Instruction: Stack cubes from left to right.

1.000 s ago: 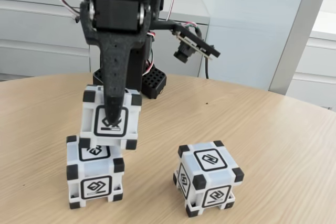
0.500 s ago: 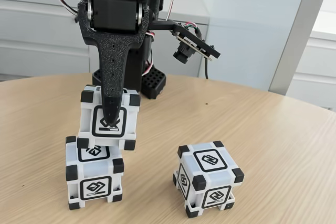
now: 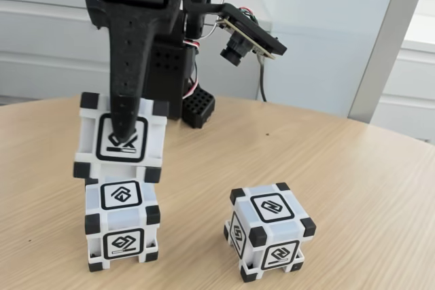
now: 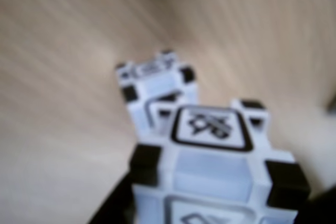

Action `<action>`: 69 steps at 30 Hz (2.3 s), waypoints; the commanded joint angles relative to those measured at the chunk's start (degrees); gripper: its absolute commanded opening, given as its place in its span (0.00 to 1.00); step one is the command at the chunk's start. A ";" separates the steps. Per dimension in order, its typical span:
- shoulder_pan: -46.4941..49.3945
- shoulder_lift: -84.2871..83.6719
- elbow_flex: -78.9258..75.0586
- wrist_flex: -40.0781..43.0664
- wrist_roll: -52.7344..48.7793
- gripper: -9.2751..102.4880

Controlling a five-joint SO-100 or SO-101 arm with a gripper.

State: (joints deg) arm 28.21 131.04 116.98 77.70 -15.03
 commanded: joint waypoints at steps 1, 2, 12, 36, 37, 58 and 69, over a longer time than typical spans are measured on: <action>1.58 0.18 -2.55 0.00 -0.18 0.08; 2.20 0.00 -2.46 0.00 -0.18 0.08; 4.57 -0.18 -2.37 -0.26 -2.72 0.08; 0.79 -0.09 1.93 0.00 -5.19 0.08; 0.35 0.00 2.20 0.00 -4.75 0.08; 0.18 0.62 2.29 0.00 -5.01 0.38; 0.18 0.88 2.11 0.00 -4.48 0.40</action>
State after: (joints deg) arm 28.12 130.78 119.53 77.70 -19.42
